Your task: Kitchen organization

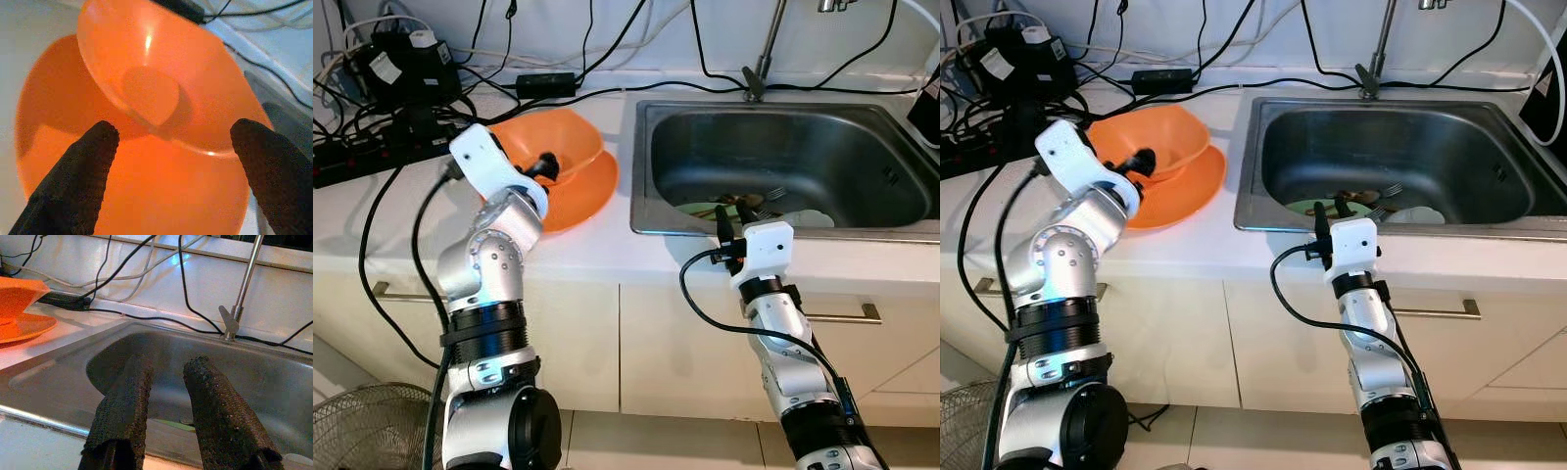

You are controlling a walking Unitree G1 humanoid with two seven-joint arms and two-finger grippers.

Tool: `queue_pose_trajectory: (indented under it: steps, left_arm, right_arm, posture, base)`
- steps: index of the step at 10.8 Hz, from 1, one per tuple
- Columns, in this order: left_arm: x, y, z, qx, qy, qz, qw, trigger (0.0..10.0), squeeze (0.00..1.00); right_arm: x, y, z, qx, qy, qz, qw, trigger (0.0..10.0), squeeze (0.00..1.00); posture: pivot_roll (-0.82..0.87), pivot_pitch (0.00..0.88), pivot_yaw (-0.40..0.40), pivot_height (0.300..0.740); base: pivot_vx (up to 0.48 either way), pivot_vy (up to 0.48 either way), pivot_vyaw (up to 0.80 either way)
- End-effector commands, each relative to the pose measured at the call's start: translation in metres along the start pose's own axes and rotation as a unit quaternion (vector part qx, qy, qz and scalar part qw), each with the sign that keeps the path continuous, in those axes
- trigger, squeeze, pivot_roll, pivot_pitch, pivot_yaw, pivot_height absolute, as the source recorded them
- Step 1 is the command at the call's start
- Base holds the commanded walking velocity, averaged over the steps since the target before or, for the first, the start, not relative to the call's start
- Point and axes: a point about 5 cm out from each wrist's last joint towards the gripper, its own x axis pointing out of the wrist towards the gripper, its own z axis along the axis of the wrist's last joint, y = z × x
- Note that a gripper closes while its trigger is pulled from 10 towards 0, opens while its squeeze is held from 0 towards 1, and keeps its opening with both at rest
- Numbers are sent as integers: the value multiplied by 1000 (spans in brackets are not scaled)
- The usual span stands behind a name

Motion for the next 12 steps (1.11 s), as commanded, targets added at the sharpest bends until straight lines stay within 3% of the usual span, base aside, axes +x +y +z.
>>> queue_pose_trajectory:
  steps: [1,7,12]
  left_arm:
    - [2,-4,1,11,1,5,1000,10000,0]
    - [20,-7,12,5,-32,19,999,10000,0]
    - [38,-6,2,9,-17,34,999,10000,0]
  right_arm:
    - [-5,2,-14,0,40,3,999,10000,0]
    - [-4,3,-14,1,39,0,999,10000,0]
    - [-4,2,-14,0,40,-1,999,10000,0]
  posture:
    - [59,0,59,740]
    - [52,0,59,740]
    - [42,0,63,740]
  base:
    - [0,0,0]
    - [0,0,0]
    - [0,0,0]
